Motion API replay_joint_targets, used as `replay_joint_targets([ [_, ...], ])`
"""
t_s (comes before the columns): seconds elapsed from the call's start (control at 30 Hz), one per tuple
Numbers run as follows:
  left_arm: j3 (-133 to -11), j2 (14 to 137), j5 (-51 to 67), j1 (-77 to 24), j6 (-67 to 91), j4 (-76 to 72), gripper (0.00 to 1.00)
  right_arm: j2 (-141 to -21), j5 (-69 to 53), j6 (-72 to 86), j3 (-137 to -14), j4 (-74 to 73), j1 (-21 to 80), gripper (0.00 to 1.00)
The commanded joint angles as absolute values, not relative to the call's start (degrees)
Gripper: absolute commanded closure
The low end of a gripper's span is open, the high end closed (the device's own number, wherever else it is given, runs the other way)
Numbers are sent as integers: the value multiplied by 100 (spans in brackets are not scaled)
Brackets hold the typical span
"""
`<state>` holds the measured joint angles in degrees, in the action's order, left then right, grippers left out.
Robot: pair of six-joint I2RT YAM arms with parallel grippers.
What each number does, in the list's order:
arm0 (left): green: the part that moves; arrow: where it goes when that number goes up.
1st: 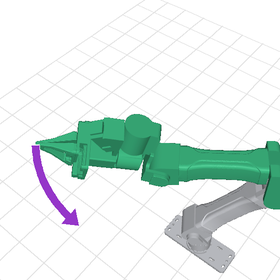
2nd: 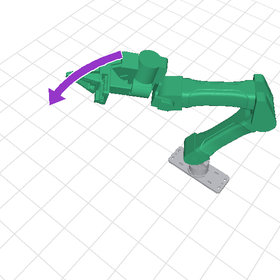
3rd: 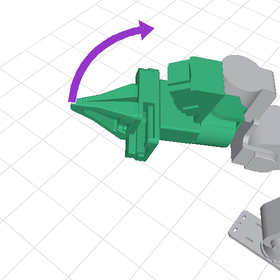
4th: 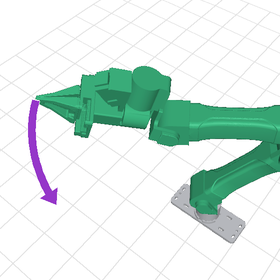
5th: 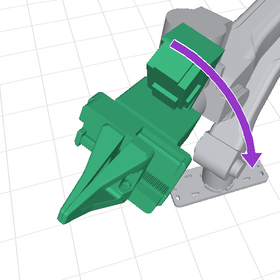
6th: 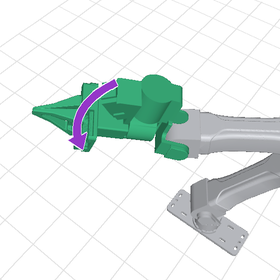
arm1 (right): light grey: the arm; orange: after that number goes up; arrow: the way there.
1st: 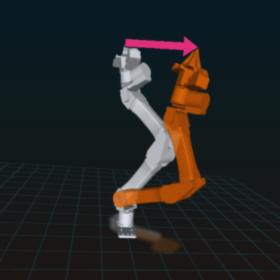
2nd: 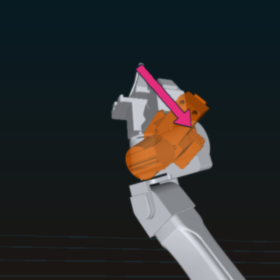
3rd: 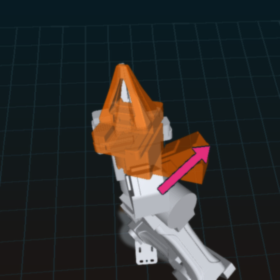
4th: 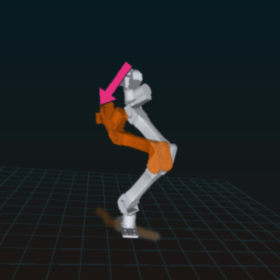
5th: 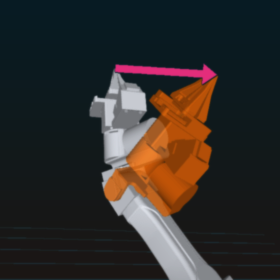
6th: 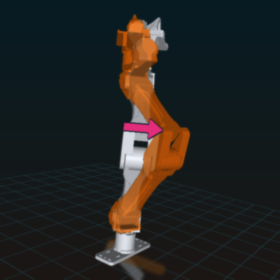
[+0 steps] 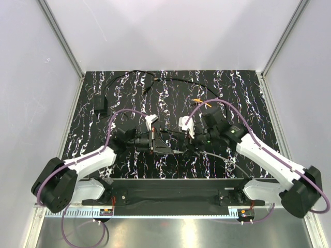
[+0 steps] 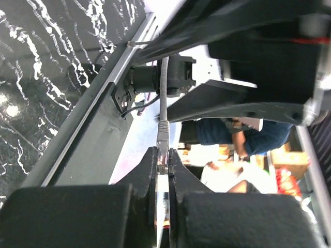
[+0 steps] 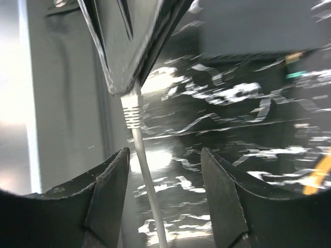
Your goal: Insert the plug into the switch port
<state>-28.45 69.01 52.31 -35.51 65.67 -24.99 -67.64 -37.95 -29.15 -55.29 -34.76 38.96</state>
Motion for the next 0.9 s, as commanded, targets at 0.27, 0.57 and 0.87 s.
replay_joint_targets([
  [0.27, -2980, 7233, 5229, -3498, 7286, -3155, 100, -6407, -3752, -3831, -5652, -2935, 4086, 53],
  [0.57, -2848, 7198, 5212, -3419, 7444, -3313, 100, -6240, -3736, -4535, -5414, -3278, 4315, 53],
  [0.87, -2813, 7189, 5221, -3410, 7576, -3542, 100, -6460, -3455, -4324, -5467, -3015, 4447, 62],
])
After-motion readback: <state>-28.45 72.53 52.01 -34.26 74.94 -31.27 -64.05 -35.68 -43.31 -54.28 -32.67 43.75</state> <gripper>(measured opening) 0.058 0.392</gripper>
